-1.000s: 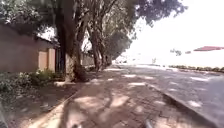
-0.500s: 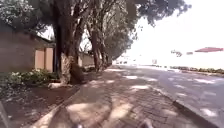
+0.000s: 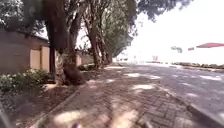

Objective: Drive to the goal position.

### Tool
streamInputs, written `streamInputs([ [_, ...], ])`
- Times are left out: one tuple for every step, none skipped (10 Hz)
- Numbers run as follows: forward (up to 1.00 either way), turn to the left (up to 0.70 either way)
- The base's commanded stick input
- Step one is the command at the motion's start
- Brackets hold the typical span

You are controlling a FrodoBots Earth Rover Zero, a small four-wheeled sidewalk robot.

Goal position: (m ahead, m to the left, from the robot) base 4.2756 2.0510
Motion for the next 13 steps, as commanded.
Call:
streamInputs([
  [0.70,0.00],
  [0.70,0.00],
  [0.70,0.00],
  [0.70,0.00],
  [0.70,0.00],
  [0.70,0.00],
  [0.70,0.00],
  [0.70,0.00],
  [0.70,0.00],
  [0.70,0.00],
  [0.70,0.00],
  [0.70,0.00],
  [0.70,0.00],
])
